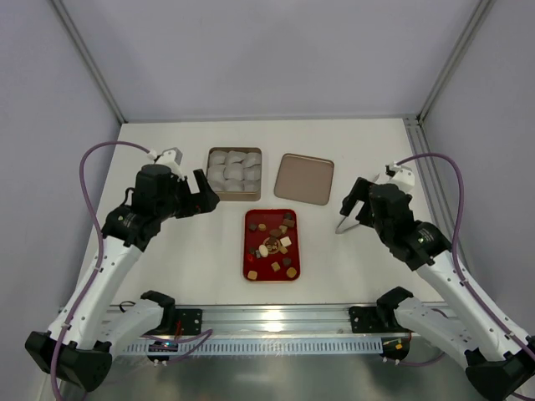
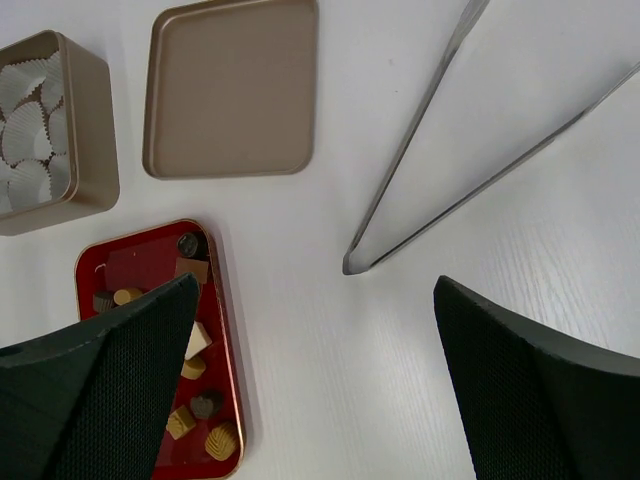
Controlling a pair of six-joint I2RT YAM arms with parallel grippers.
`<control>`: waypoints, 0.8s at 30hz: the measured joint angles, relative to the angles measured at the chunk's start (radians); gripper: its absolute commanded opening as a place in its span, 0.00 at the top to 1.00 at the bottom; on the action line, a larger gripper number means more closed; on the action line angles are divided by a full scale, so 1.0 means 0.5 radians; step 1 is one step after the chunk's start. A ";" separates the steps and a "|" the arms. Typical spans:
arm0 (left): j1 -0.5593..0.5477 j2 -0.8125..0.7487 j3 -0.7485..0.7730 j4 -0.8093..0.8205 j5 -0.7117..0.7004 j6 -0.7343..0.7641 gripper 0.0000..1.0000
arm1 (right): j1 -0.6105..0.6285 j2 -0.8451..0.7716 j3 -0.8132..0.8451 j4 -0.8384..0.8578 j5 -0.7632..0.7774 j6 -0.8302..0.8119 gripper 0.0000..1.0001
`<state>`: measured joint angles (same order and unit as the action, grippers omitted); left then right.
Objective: Pack the chocolate
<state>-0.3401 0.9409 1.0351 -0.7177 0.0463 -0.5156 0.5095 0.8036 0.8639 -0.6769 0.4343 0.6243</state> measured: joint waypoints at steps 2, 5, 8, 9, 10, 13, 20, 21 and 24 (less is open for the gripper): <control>-0.001 0.001 0.000 0.001 0.002 -0.001 0.00 | 0.000 -0.010 -0.001 -0.011 0.018 0.008 0.00; 0.000 0.005 0.000 0.000 0.008 0.000 0.00 | 0.000 -0.024 -0.002 -0.024 0.044 0.021 0.00; -0.001 0.011 0.000 0.002 0.016 0.000 0.00 | 0.000 -0.021 -0.001 -0.087 0.085 0.045 0.00; -0.001 0.013 0.000 0.002 0.018 0.000 0.00 | 0.000 -0.017 0.001 -0.114 0.098 0.056 0.00; -0.001 0.017 0.000 0.002 0.020 0.001 0.00 | 0.000 -0.008 0.004 -0.146 0.117 0.069 0.00; -0.001 0.028 0.000 0.004 0.032 0.001 0.00 | 0.000 0.050 0.013 -0.247 0.168 0.132 0.00; -0.001 0.066 0.000 0.020 0.085 0.001 0.00 | -0.024 0.258 0.014 -0.368 0.200 0.275 0.00; -0.001 0.075 0.000 0.024 0.092 0.001 0.00 | -0.046 0.294 0.012 -0.360 0.190 0.285 0.00; 0.000 0.099 0.000 0.024 0.105 0.002 0.00 | -0.179 0.424 -0.002 -0.298 0.115 0.294 0.00</control>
<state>-0.3401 0.9905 1.0351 -0.7059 0.0986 -0.5148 0.4198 1.0157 0.8627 -0.8257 0.4919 0.7715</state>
